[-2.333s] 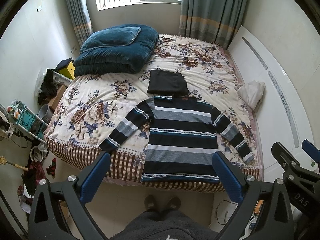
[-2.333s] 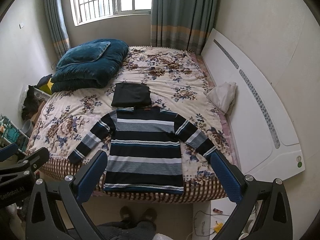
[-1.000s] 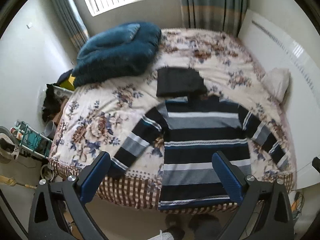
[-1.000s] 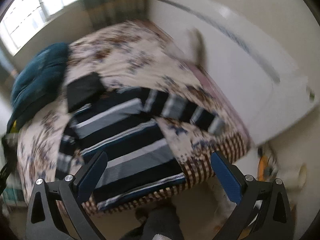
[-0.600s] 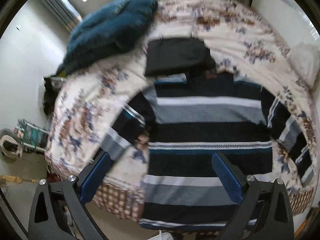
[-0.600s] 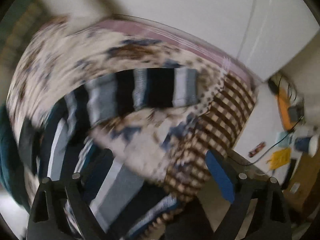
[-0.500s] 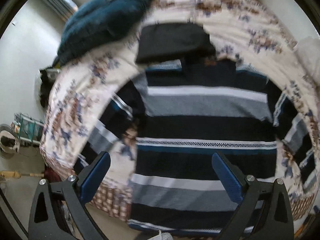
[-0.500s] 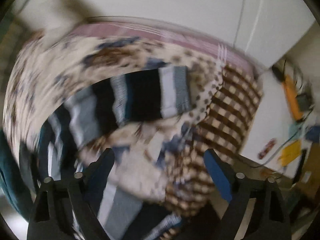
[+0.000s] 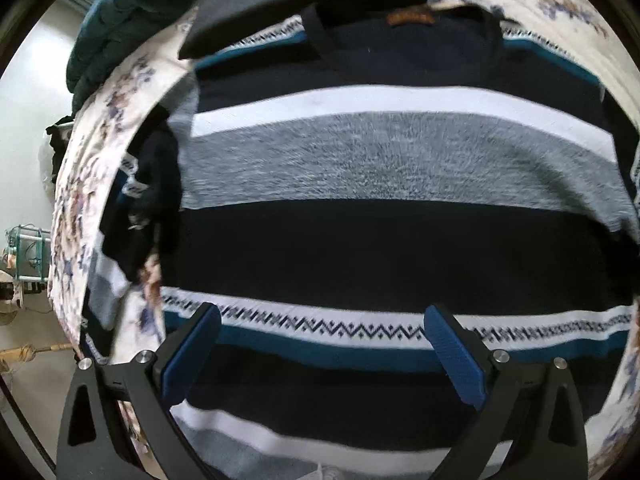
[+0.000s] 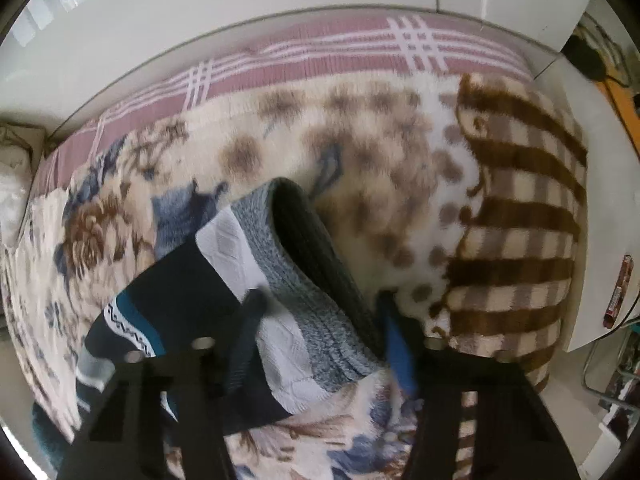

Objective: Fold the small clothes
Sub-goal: 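Grasp the sweater's sleeve cuff with the right gripper while the left tool approaches the body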

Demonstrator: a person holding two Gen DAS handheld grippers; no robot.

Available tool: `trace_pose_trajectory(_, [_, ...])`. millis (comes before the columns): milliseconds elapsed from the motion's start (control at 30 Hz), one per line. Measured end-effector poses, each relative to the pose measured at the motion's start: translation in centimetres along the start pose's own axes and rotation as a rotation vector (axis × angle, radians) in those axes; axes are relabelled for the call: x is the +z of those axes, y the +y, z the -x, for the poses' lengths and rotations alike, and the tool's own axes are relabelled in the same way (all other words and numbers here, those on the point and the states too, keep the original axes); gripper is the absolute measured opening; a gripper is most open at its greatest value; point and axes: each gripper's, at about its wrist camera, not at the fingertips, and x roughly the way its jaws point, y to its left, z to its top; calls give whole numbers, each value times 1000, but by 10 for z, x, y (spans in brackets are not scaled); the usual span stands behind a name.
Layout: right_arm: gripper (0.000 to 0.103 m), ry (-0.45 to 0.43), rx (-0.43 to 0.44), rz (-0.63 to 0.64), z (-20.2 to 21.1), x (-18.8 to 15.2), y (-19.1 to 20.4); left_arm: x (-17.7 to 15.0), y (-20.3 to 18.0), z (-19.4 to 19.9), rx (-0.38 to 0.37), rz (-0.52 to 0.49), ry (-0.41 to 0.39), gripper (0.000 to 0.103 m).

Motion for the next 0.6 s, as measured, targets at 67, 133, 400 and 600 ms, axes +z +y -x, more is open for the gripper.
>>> trace_pose_trajectory(67, [16, -32, 16, 33, 1, -1, 6, 3, 0, -8, 0, 2, 4, 103])
trace_pose_trajectory(133, [13, -84, -3, 99, 9, -7, 21, 8, 4, -12, -7, 15, 7, 103])
trace_pose_trajectory(400, [12, -247, 45, 485, 77, -78, 138, 26, 47, 2, -12, 68, -64, 103])
trace_pose_trajectory(600, [12, -227, 177, 994, 116, -266, 279, 35, 119, -12, 59, 148, -109, 103])
